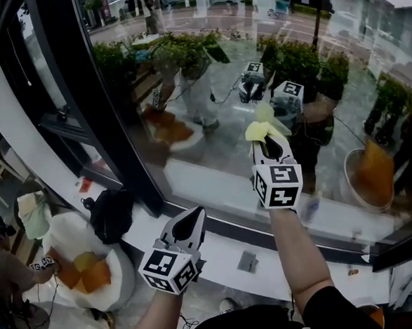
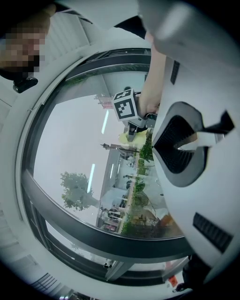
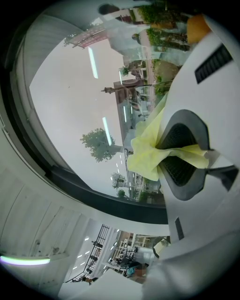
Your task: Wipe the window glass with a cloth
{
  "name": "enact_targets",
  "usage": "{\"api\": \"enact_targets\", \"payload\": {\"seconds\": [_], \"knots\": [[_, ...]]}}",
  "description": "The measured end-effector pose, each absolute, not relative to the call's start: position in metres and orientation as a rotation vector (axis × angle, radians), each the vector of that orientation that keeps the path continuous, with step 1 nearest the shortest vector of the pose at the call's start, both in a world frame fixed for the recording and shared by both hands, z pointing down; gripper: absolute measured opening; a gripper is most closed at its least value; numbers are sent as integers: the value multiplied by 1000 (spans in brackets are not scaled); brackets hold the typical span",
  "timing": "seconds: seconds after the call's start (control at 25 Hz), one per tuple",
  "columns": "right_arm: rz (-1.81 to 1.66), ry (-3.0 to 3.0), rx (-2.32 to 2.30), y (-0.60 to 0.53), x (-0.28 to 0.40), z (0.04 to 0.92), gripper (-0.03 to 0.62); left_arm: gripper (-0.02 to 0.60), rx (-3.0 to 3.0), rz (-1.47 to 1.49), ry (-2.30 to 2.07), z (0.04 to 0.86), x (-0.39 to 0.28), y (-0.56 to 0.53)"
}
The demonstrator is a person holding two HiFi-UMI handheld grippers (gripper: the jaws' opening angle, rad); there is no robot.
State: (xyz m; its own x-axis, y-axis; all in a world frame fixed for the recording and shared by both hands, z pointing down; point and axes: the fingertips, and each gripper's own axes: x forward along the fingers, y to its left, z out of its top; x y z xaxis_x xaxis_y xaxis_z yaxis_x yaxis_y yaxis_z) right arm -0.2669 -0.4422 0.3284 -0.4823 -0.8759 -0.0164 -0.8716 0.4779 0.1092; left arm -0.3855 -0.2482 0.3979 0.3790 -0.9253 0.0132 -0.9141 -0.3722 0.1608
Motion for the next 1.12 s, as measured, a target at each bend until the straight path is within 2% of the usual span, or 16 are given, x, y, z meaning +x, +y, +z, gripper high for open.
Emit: {"api": "enact_targets", "payload": {"seconds": [0.76,1.12], "knots": [[-139,-2643,1529,-434,-274,334,55,8,2510,-136,-1669,397,-389,-235],[-262,-2701,1515,-401,-283,289,55,8,2598,-170,-1606,380,-373,-238]]}}
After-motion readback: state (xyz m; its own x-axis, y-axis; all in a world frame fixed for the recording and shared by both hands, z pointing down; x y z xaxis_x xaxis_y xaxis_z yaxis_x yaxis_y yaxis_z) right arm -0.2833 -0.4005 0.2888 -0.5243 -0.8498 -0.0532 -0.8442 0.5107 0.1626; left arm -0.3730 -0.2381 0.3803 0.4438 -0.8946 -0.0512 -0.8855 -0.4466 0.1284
